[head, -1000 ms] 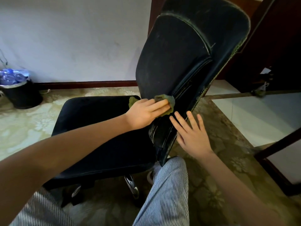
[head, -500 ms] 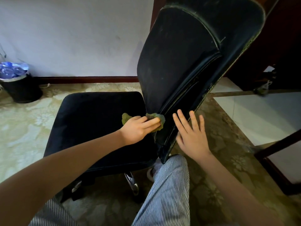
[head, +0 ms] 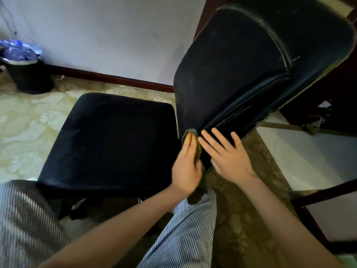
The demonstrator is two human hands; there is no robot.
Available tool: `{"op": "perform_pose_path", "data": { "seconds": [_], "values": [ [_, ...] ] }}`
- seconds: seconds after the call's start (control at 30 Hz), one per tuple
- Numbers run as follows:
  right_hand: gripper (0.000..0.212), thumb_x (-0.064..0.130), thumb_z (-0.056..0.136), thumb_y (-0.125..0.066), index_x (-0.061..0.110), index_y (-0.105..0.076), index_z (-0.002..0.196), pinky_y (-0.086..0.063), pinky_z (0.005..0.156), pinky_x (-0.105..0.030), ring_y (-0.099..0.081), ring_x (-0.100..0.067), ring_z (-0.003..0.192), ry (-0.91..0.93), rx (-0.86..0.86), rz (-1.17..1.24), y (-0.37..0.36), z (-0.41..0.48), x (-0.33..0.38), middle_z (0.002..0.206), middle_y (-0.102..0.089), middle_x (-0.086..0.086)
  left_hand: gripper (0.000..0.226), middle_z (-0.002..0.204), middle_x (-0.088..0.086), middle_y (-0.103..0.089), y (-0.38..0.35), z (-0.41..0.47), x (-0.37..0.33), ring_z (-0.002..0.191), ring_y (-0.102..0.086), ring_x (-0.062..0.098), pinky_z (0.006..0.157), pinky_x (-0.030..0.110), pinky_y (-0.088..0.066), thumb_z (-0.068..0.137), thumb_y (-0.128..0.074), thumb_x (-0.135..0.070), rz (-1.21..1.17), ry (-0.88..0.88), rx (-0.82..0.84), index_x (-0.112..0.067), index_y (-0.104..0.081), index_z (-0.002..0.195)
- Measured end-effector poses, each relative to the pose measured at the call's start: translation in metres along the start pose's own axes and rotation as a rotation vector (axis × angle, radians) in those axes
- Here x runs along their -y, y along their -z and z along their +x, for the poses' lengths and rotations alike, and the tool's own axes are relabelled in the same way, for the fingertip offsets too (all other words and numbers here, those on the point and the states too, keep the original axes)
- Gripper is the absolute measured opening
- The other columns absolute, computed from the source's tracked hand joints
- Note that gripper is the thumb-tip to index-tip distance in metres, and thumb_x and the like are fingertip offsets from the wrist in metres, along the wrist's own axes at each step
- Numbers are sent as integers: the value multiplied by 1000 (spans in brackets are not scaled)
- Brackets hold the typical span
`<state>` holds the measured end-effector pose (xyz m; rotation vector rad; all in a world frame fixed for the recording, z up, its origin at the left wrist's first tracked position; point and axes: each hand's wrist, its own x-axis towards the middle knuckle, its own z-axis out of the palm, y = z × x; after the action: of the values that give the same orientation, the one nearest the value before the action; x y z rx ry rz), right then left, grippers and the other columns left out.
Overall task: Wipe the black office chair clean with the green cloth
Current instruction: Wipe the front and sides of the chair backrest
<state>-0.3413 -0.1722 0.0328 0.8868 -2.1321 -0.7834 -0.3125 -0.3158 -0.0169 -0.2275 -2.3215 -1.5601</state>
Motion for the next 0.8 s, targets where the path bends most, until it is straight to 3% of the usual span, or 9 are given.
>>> {"op": "perform_pose_path", "data": {
  "seconds": [0.07, 0.17, 0.3, 0.43, 0.53, 0.67, 0.73, 0.8],
  "values": [
    [56, 17, 84, -38, 17, -39, 140, 1, 116, -38, -29, -20, 135, 16, -12, -20, 1, 2, -9, 146, -40, 1, 77, 156, 2, -10, -14, -4, -4, 133, -33, 20, 107, 21, -26, 84, -51, 2, 40, 66, -28, -11, -9, 147],
    [59, 19, 84, -38, 19, -35, 143, 4, 117, -38, -24, -20, 139, 56, -4, -88, 0, 3, -13, 149, -29, 4, 79, 155, 5, -15, -24, -5, 0, 118, -46, 24, 94, 34, -47, 85, -53, -1, 98, 137, -62, -13, -7, 148],
    [60, 21, 85, -41, 21, -35, 144, 7, 117, -39, 1, -21, 146, 71, -29, -139, -5, 4, -11, 151, -25, 5, 79, 156, 2, -12, -31, -18, 14, 123, -43, 20, 95, 31, -46, 86, -51, -1, 47, 236, -61, -14, -4, 148],
    [59, 21, 87, -41, 21, -34, 145, 6, 117, -39, 2, -20, 146, 55, -52, -137, -7, 4, -11, 151, -25, 4, 83, 154, 2, -20, -39, -32, 38, 120, -48, 20, 93, 38, -50, 88, -48, -2, -178, 447, 6, -31, 2, 148],
    [58, 22, 87, -41, 20, -34, 145, 5, 116, -39, -4, -21, 145, 59, -51, -131, -8, 4, -10, 151, -25, 4, 77, 150, 3, -29, -42, -35, 45, 127, -44, 23, 101, 45, -44, 90, -43, -3, -408, 585, 57, -41, -6, 145],
    [60, 23, 87, -42, 20, -32, 145, 5, 115, -39, -4, -22, 145, 63, -62, -135, -8, 4, -11, 152, -21, 5, 65, 154, 3, -19, -35, -22, 31, 137, -29, 23, 113, 46, -28, 96, -38, -6, -599, 718, 18, -30, -7, 148],
    [60, 24, 86, -42, 20, -32, 145, 4, 115, -39, -10, -23, 142, 66, -67, -143, -8, 5, -10, 151, -23, 4, 66, 155, 0, -13, -28, -15, 19, 140, -22, 20, 115, 43, -23, 95, -37, -2, -635, 630, -26, -27, -7, 148],
    [60, 23, 86, -42, 20, -32, 145, 4, 115, -39, -11, -23, 142, 63, -74, -147, -9, 5, -10, 151, -23, 4, 67, 154, -6, -11, -20, -7, 1, 141, -13, 8, 117, 28, -15, 93, -38, 4, -622, 466, -40, -21, -9, 148]
  ]
}}
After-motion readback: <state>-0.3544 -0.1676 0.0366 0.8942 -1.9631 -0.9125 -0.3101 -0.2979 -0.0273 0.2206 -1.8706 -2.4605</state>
